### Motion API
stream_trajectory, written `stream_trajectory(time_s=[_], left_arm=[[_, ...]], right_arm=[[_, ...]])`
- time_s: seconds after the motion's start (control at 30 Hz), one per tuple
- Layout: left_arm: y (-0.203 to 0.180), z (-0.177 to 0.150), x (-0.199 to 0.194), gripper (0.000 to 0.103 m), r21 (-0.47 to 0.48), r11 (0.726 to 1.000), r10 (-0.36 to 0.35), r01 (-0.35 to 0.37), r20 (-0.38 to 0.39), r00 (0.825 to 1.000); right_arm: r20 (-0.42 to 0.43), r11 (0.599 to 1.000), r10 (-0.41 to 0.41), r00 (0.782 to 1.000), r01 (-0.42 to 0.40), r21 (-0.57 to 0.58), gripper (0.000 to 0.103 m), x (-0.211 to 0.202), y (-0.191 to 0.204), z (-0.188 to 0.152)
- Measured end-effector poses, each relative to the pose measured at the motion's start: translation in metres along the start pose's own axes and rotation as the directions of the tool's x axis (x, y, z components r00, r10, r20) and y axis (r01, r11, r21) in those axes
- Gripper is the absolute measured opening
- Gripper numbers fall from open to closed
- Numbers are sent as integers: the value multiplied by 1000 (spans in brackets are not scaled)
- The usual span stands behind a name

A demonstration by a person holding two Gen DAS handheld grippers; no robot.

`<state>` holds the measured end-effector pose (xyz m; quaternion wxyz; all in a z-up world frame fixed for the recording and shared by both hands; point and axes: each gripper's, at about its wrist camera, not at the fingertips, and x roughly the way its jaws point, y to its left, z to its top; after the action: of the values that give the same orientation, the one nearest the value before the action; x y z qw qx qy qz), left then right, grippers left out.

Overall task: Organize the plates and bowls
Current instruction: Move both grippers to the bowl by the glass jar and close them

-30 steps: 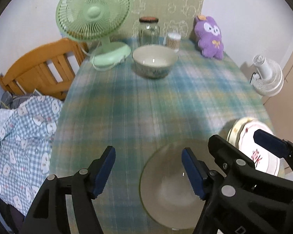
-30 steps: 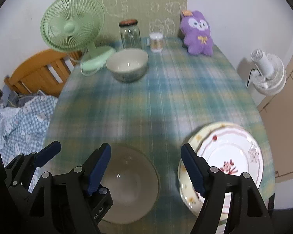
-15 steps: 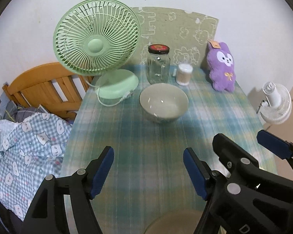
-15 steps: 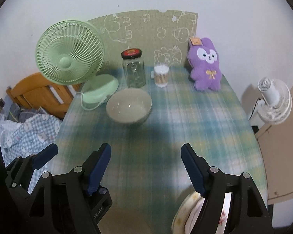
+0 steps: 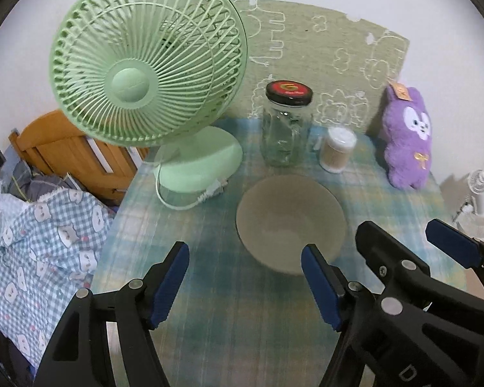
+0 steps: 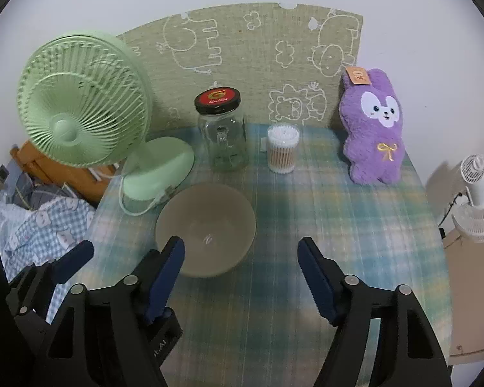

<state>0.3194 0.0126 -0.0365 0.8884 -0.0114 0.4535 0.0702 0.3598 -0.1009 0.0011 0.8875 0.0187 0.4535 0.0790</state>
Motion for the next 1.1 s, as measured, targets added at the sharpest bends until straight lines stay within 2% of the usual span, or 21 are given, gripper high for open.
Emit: stream_trajectory(time_s=[0.13, 0.27, 0.37, 0.43, 0.53, 0.8, 0.87, 0.93, 1.1], left_arm=[[-5, 12, 26, 71, 10, 999, 46, -47, 23, 999], [-4, 18, 53, 67, -19, 999, 30, -30, -2, 1000], [-6, 21, 70, 56, 7, 998, 61, -60, -14, 998], [-6, 22, 82, 55, 17, 997, 70, -70, -28, 997], [-5, 22, 94, 46, 19, 998, 60, -59, -52, 997], [-6, 20, 121, 31, 22, 999, 48, -46, -109, 993], [-6, 18, 125, 29, 16, 1000, 28, -26, -124, 992], [-7, 17, 126, 29, 20, 999, 30, -28, -120, 992], [-6, 18, 128, 28, 17, 999, 29, -27, -123, 992]], right_arm=[[-4, 1000, 8, 1000, -8, 9, 69, 30, -3, 13], [-27, 1000, 9, 1000, -8, 17, 62, 60, -5, 23], [-46, 1000, -4, 999, 4, 14, 58, 81, -7, 26], [-61, 1000, -1, 998, 3, 20, 54, 94, -8, 27], [-86, 1000, 8, 996, -7, 19, 47, 109, -9, 28], [-135, 1000, 14, 991, -11, 24, 38, 137, -7, 23], [-144, 999, 21, 989, -17, 31, 30, 140, -8, 21], [-144, 999, 30, 989, -25, 37, 27, 143, -10, 20], [-146, 999, 37, 989, -31, 43, 27, 145, -9, 20]])
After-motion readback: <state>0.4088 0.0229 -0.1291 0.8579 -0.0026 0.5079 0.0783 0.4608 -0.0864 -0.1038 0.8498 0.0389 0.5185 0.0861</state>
